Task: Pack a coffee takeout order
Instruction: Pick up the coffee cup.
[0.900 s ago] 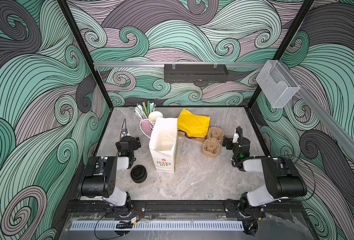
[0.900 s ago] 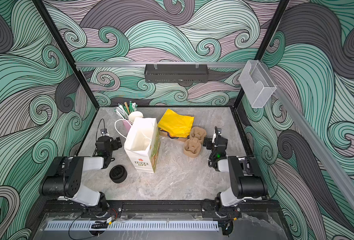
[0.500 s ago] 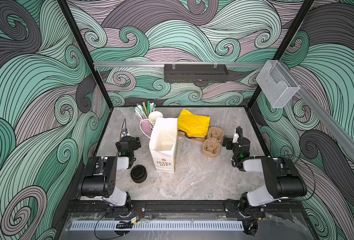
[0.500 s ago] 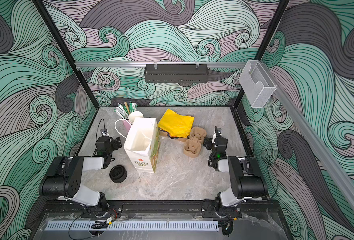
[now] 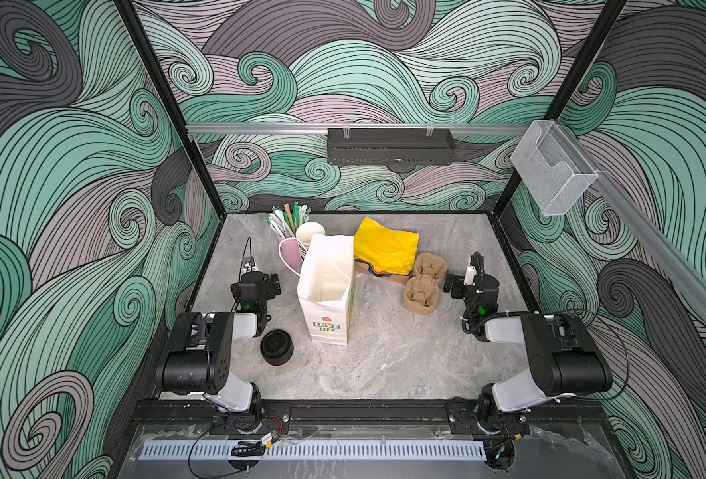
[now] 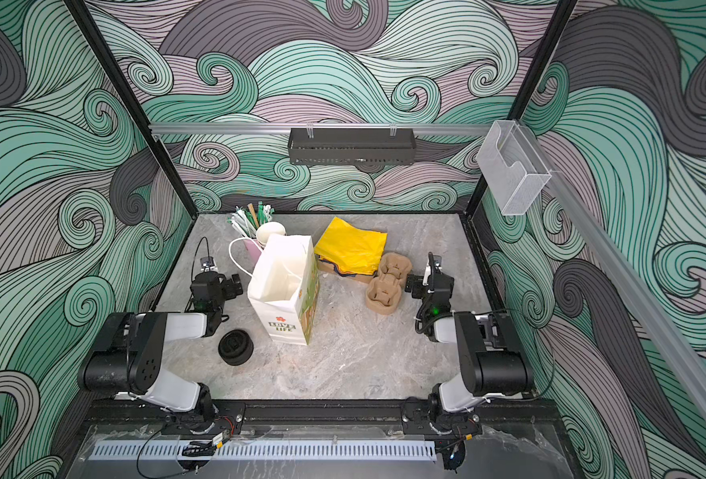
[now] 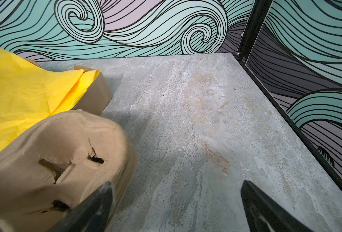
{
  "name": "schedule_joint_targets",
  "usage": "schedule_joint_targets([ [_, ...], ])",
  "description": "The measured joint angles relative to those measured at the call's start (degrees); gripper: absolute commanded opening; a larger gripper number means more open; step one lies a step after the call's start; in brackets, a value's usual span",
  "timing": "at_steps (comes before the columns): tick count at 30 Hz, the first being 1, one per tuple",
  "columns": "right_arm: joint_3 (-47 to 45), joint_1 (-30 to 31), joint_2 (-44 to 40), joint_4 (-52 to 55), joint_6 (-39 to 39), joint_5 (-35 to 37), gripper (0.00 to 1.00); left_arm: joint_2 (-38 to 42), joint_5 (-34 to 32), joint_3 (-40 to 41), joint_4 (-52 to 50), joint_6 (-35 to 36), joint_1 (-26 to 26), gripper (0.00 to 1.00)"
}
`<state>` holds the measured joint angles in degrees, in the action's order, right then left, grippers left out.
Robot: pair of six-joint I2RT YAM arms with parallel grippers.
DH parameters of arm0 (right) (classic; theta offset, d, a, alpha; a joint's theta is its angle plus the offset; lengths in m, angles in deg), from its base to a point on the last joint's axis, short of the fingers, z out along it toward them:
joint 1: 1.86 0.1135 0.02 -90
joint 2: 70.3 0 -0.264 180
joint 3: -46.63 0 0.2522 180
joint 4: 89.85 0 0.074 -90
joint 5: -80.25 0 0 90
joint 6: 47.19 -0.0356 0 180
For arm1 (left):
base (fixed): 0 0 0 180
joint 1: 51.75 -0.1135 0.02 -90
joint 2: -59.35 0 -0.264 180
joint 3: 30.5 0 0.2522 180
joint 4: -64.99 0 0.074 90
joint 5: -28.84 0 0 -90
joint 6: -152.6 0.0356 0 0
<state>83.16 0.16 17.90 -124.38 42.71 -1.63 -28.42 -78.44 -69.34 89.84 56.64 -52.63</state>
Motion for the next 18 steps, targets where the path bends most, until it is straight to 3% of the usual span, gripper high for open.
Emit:
schedule_joint_targets([
  [6,-0.02,0.0,-1.44,1.46,-0.11,0.81,0.99,0.26,-0.28,-0.02,-0.26,0.0,0.0,0.99],
  [12,7.5,-0.07,-15.5,21.55,-1.44,6.29,0.99,8.0,-3.61,-8.15,-16.52,-0.24,0.0,0.99],
  [18,10.16,-0.42,-32.87,35.82,-4.7,8.46,0.99,22.03,-5.44,-8.92,-22.25,-0.22,-0.13,0.99],
])
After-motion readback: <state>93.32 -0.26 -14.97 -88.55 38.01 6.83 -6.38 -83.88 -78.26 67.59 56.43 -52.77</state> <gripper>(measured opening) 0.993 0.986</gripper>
